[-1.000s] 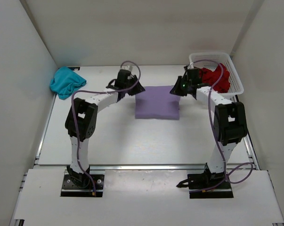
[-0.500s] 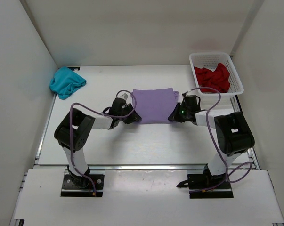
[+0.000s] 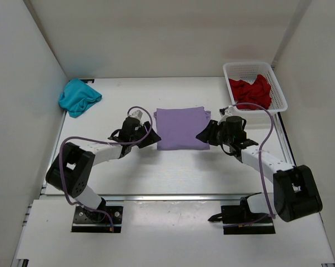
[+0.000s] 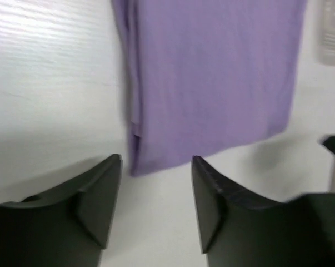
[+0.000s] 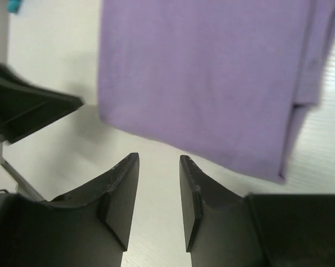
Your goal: Fold and stack the t-shirts
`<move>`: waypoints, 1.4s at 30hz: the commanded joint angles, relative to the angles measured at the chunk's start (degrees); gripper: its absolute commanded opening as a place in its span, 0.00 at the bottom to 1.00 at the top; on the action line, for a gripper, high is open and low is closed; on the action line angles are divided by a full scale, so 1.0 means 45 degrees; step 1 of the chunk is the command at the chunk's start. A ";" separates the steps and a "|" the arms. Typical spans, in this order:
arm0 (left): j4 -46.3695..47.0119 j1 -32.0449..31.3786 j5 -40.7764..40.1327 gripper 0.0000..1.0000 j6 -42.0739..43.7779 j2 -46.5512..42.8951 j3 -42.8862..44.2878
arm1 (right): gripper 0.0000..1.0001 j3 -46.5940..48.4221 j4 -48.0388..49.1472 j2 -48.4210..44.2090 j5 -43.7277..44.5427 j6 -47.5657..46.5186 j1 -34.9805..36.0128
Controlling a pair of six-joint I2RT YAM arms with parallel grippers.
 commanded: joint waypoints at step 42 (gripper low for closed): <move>-0.3425 0.8356 0.2535 0.02 0.0266 0.6319 1.3843 | 0.33 -0.2432 0.2169 -0.0764 -0.2614 0.0163 0.0065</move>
